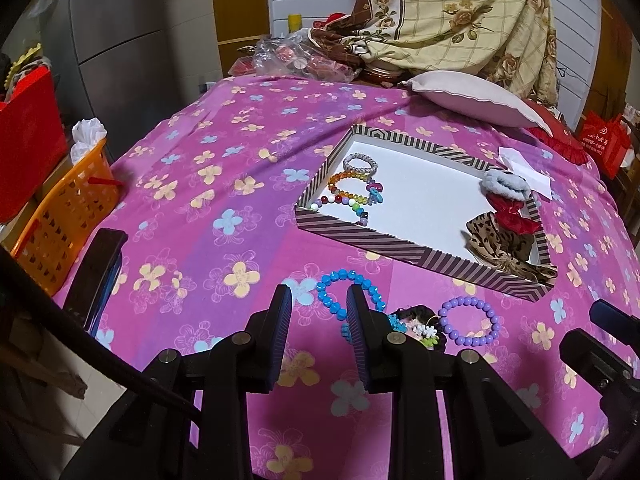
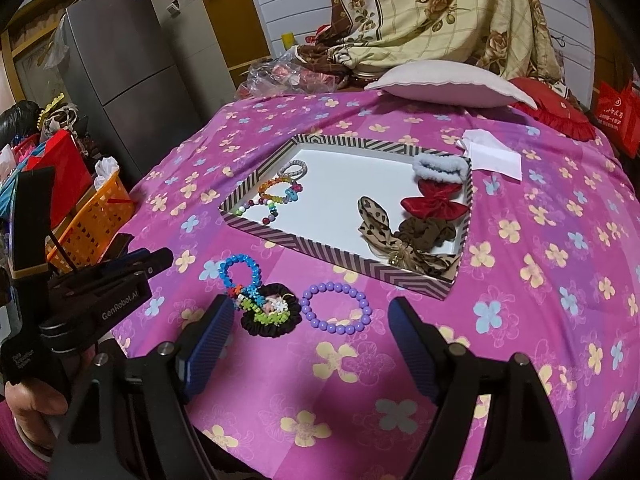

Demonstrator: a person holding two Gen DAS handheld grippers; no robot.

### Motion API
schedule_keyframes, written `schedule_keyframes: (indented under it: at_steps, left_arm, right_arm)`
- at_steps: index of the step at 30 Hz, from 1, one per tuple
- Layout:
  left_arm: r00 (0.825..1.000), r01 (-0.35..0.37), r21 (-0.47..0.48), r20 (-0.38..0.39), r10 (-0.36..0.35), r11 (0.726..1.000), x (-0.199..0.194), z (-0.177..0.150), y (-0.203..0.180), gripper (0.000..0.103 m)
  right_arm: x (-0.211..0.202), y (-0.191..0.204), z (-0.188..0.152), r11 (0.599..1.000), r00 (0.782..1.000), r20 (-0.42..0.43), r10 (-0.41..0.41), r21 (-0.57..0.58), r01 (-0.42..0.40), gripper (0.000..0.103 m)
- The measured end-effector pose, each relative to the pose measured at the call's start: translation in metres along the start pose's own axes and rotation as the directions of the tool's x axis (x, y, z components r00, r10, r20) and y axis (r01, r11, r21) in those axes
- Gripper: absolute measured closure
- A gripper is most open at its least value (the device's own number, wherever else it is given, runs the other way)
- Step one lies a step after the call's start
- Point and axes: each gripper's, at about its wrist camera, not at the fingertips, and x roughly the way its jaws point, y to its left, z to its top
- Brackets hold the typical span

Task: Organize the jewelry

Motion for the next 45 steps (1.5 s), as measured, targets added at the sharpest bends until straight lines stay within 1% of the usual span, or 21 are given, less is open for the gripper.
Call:
schedule_keyframes:
  at_steps: [9,12,15,17,20,21,23,25,27,30,31,33,35,37,39,42,45]
  left_arm:
    - [1.000,0.011,-0.014,-0.019,-0.011,1.000,0.007,0.001,0.005,0.063]
    - [0.998,0.041,-0.047,-0.052,-0.043,0.998,0.014,0.004,0.013,0.063]
    - [0.995,0.060,-0.101,-0.073,-0.068,0.993,0.020,0.009,0.029,0.063]
    - [0.994,0.063,-0.123,-0.083,-0.073,0.990,0.024,0.011,0.040,0.063]
    - [0.992,0.048,-0.141,-0.106,-0.064,0.989,0.034,0.011,0.052,0.063]
    - [0.992,0.045,-0.145,-0.111,-0.061,0.988,0.036,0.011,0.055,0.063]
    - [0.989,0.039,-0.150,-0.137,-0.060,0.988,0.045,0.010,0.060,0.063]
    - [0.982,0.053,-0.161,-0.171,-0.081,0.986,0.056,0.007,0.062,0.063]
    - [0.974,0.063,-0.172,-0.202,-0.098,0.983,0.068,0.005,0.062,0.063]
    - [0.968,0.062,-0.182,-0.230,-0.104,0.981,0.083,0.004,0.060,0.063]
    - [0.966,0.062,-0.184,-0.237,-0.105,0.981,0.087,0.005,0.058,0.063]
    - [0.961,0.072,-0.189,-0.251,-0.119,0.979,0.096,0.006,0.054,0.062]
    - [0.958,0.079,-0.184,-0.258,-0.126,0.980,0.102,0.007,0.049,0.058]
    - [0.955,0.084,-0.175,-0.265,-0.129,0.981,0.109,0.008,0.043,0.057]
    - [0.953,0.087,-0.163,-0.272,-0.130,0.983,0.113,0.009,0.038,0.057]
    - [0.956,0.086,-0.157,-0.266,-0.126,0.984,0.113,0.009,0.036,0.057]
    - [0.945,0.134,-0.179,-0.274,-0.180,0.975,0.107,0.006,0.037,0.057]
  right_arm:
    - [0.010,-0.001,0.001,1.000,1.000,-0.024,0.003,-0.004,-0.003,0.020]
    - [0.018,-0.002,-0.001,1.000,0.999,-0.039,0.008,-0.005,-0.008,0.020]
    - [0.029,-0.004,-0.004,1.000,0.999,-0.052,0.015,0.000,-0.015,0.020]
    - [0.039,-0.005,-0.007,1.000,0.997,-0.069,0.020,-0.001,-0.021,0.020]
    - [0.057,-0.003,-0.011,1.000,0.995,-0.096,0.022,-0.018,-0.024,0.020]
    - [0.062,0.000,-0.012,0.999,0.994,-0.102,0.024,-0.031,-0.027,0.021]
    - [0.071,0.002,-0.013,0.998,0.994,-0.105,0.020,-0.050,-0.026,0.027]
    - [0.081,0.000,-0.015,0.998,0.993,-0.118,-0.001,-0.058,-0.006,0.029]
    - [0.086,-0.004,-0.017,0.999,0.992,-0.127,-0.016,-0.050,0.009,0.029]
    - [0.093,-0.014,-0.018,0.999,0.990,-0.134,-0.039,-0.025,0.036,0.029]
    - [0.094,-0.018,-0.018,0.998,0.990,-0.131,-0.059,-0.021,0.056,0.029]
    - [0.097,-0.023,-0.016,0.997,0.989,-0.129,-0.075,-0.018,0.073,0.029]
    - [0.101,-0.029,-0.015,0.997,0.987,-0.139,-0.079,-0.010,0.078,0.029]
    - [0.104,-0.032,-0.015,0.995,0.985,-0.143,-0.096,-0.015,0.095,0.029]
    - [0.106,-0.034,-0.015,0.995,0.984,-0.143,-0.103,-0.014,0.102,0.029]
    - [0.106,-0.037,-0.015,0.996,0.985,-0.148,-0.093,-0.009,0.092,0.029]
    - [0.109,-0.039,-0.015,0.996,0.984,-0.156,-0.089,-0.009,0.089,0.029]
